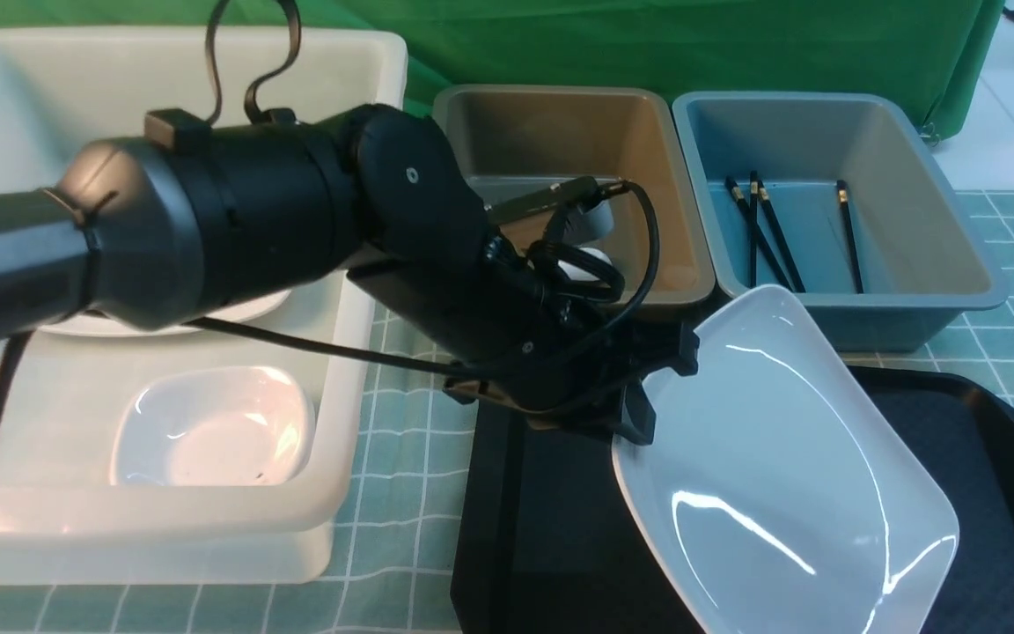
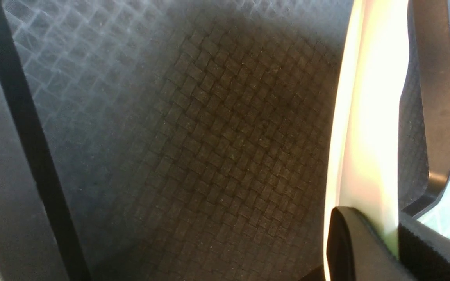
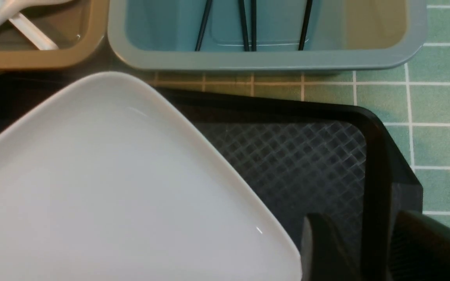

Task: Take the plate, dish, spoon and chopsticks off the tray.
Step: Use the left arm to put the plate into the large storage box on the left

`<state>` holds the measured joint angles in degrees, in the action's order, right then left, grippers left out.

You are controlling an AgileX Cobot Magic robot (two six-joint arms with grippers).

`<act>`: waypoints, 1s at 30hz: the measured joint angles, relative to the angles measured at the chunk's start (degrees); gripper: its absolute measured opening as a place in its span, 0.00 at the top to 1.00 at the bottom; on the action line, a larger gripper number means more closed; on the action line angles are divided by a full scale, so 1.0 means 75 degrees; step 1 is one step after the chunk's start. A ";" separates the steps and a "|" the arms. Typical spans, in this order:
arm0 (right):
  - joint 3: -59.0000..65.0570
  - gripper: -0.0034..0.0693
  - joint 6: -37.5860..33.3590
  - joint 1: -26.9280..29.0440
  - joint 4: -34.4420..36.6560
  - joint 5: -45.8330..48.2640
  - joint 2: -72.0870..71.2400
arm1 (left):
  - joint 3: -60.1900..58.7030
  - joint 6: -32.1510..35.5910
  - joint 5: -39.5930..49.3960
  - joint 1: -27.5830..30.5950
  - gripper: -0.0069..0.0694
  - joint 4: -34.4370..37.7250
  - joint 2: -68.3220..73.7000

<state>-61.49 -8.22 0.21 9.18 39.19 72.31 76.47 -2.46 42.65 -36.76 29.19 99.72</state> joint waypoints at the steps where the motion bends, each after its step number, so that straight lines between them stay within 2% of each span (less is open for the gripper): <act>1: 0.0000 0.56 0.0000 0.0000 0.0000 0.0000 0.0000 | 0.0000 -0.0039 0.0027 0.0006 0.87 -0.0030 0.0000; 11: 0.0000 0.56 0.0000 0.0002 0.0000 0.0017 0.0000 | 0.0036 -0.0056 0.0047 0.0225 0.87 0.0002 -0.0233; 20: 0.0000 0.56 0.0000 0.0002 0.0000 0.0024 0.0000 | 0.0039 0.0420 0.0190 0.0901 0.87 0.0620 -0.0320; 30: 0.0000 0.56 0.0000 0.0002 -0.0006 0.0024 -0.0009 | 0.0584 0.0711 0.0695 0.1881 0.87 0.0684 -0.0771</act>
<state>-61.49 -8.22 0.22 9.14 39.36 72.25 80.85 2.87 47.86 -22.65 34.32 93.94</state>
